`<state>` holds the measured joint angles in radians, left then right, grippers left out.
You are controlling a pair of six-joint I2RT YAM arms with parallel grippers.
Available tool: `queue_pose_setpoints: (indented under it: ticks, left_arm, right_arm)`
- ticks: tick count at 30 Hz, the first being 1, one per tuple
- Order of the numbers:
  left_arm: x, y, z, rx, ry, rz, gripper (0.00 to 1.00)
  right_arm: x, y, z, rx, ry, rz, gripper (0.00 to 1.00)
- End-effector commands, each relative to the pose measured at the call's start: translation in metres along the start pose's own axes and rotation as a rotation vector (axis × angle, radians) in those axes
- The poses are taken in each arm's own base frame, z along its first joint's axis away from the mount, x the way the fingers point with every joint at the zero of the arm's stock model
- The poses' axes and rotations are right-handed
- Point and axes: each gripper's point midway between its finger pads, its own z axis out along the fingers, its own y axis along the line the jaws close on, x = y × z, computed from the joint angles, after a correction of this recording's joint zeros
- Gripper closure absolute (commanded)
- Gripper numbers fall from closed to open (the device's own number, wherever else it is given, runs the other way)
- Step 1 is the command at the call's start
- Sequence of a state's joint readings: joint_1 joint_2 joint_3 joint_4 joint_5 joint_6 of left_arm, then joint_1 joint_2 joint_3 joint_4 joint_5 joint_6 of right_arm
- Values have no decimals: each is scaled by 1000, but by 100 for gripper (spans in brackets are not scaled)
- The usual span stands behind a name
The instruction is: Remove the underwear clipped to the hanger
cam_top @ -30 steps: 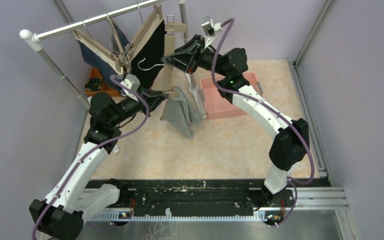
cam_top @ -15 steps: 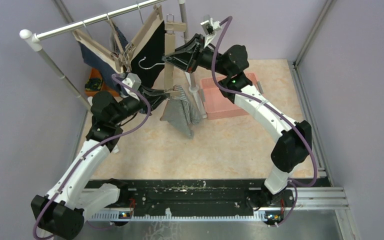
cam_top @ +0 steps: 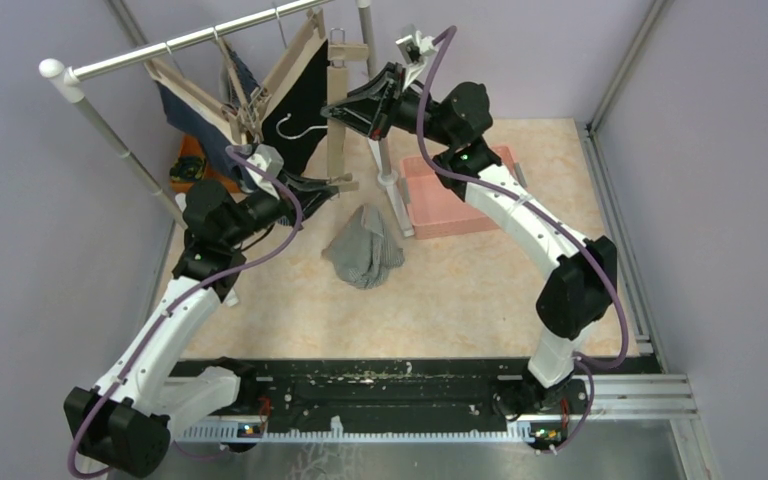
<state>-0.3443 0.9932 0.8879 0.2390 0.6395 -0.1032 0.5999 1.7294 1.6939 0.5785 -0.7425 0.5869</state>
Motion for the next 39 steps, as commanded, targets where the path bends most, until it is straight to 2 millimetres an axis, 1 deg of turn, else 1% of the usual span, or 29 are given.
queue_pose_setpoints:
  ticks: [1,7,13,14,15,16,18,19,20,24,26,29,32,36,37,38,39]
  left_arm:
    - [-19,-4,1,24,-42,60,100]
    - [-18,0,1,5,-39,60,100]
    - [-18,3,1,-14,-53,64,98]
    - [-20,4,0,-28,-63,61,91]
    - [-23,5,-1,-33,-72,65,78]
    - [-24,4,-2,-35,-82,71,69]
    - [-29,4,-3,-42,-103,81,56]
    - [-32,4,-4,-44,-113,87,46]
    - [-34,3,-5,-45,-124,95,41]
    - [-41,3,-3,-39,-154,111,39]
    - [-43,3,-1,-34,-168,113,33]
    - [-45,7,2,-39,-188,123,28]
    - [-44,12,8,-39,-197,132,24]
    - [-42,16,17,-19,-201,137,24]
    - [-42,16,20,-7,-203,136,28]
    - [-43,15,22,9,-208,137,35]
    - [-42,16,25,23,-210,130,44]
  right_arm:
    - [-26,5,8,-12,-54,-57,100]
    - [-26,0,5,62,-72,-94,100]
    - [-27,10,7,25,-67,-102,100]
    - [-27,11,7,20,-67,-98,100]
    - [-26,12,7,13,-68,-96,100]
    - [-26,12,7,13,-67,-91,100]
    - [-26,13,7,7,-68,-90,100]
    - [-27,14,7,6,-70,-91,100]
    - [-28,15,7,4,-72,-93,100]
    - [-29,17,8,-3,-74,-91,100]
    - [-29,18,8,-8,-76,-86,100]
    - [-30,20,8,-20,-81,-76,100]
    - [-32,24,8,-33,-86,-71,100]
    - [-33,28,7,-50,-91,-59,100]
    - [-34,29,7,-54,-94,-58,100]
    - [-33,30,6,-56,-93,-55,100]
    - [-33,30,6,-58,-92,-53,100]
